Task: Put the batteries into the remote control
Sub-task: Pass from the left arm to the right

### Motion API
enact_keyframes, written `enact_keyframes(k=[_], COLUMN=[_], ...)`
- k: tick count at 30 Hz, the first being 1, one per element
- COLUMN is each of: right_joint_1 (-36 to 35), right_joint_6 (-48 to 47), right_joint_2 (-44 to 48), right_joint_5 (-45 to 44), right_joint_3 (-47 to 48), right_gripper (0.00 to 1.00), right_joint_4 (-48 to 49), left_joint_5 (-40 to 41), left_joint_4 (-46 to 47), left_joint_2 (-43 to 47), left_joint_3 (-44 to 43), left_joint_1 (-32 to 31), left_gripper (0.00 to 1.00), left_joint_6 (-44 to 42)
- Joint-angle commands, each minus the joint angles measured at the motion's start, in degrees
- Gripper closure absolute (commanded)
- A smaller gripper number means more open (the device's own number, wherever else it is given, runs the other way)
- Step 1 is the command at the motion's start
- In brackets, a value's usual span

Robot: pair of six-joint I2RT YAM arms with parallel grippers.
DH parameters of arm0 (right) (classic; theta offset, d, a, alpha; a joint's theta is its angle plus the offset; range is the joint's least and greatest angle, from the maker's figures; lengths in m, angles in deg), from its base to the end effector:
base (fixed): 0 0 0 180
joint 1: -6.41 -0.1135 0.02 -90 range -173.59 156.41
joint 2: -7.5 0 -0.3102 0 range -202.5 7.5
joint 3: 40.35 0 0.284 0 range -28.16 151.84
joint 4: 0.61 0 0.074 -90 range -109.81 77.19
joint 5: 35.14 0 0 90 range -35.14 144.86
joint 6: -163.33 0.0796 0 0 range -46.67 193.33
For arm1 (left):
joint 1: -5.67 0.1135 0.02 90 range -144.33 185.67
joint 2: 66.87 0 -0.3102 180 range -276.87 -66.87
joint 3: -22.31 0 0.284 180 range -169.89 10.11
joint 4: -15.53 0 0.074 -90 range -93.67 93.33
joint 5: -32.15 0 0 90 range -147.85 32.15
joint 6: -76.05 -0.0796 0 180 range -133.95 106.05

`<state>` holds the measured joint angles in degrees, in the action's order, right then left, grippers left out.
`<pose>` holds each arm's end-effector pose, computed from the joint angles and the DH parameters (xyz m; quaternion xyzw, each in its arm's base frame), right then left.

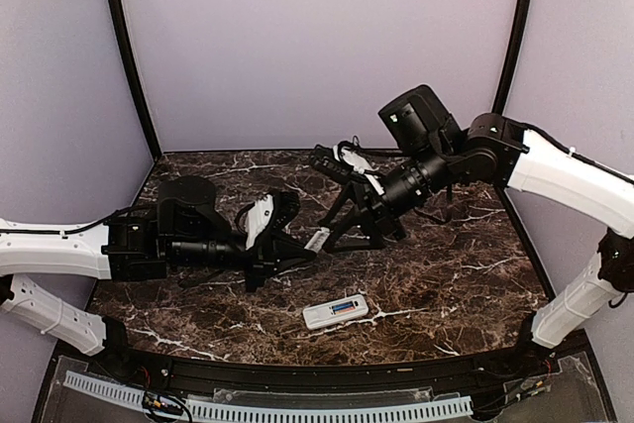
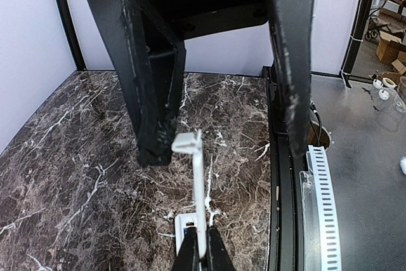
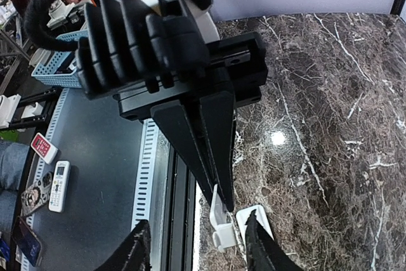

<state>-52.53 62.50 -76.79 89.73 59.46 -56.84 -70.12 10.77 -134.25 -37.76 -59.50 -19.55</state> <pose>0.1511 0.3390 0.4073 -0.5984 0.6399 0.4108 0.2523 0.1236 -0.3073 0.3320 0.5025 0.5914 -0.3827 0.5014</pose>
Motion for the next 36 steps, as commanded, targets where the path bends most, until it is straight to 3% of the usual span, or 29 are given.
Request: enact_keyframes(k=[1,9,17,23,27,29,30,32,34,36], right_joint_1=[-0.46,-0.56,-0.48,-0.49,-0.48,-0.35,-0.08,1.04,3.02,5.5], right_joint_6=[0.91,1.69,1.9,2.15,4.14,6.39,8.66,13.65,20.92,29.63], right_joint_2=[-1.03,-2.56,-2.3,-2.27,-2.09,-1.75,-1.42,-0.26,1.1,2.56], right_joint_5=[-0.17,-0.66,-1.21,-0.09,-0.79,-2.47,-3.53,-5.92,-8.1,-8.98], right_joint_3=[0.62,0.72,-0.07,-0.57,-1.46,-2.36,-3.16,-5.5,-9.14,-14.61], right_gripper=[0.58,0.85,0.87,1.0,1.0,1.0,1.0,1.0,1.0,1.0], right_joint_4=[1.64,1.91,2.04,2.36,2.67,2.72,2.91,3.72,5.33,8.99], left_joint_5=[-0.69,-0.87,-0.9,-1.01,-0.25,1.47,2.34,7.33,10.72,13.43], left_joint_4=[-0.84,-0.9,-0.99,-1.11,-1.45,-2.34,-3.11,-4.95,-6.7,-8.53], left_joint_2=[0.33,0.24,-0.06,-0.62,-0.84,-0.8,-0.65,-0.27,0.14,-0.47], left_joint_3=[-1.74,-1.96,-2.02,-2.13,-2.13,-2.04,-1.89,-1.3,-0.25,1.95], left_joint_1=[-0.05,-0.05,-0.05,-0.05,-0.05,-0.05,-0.05,-0.05,-0.05,-0.09], left_gripper=[1.0,1.0,1.0,1.0,1.0,0.76,0.5,0.27,0.19,0.17], left_joint_6=[-0.81,-0.93,-1.03,-1.07,-1.11,-1.3,-1.4,-1.89,-3.3,-6.38])
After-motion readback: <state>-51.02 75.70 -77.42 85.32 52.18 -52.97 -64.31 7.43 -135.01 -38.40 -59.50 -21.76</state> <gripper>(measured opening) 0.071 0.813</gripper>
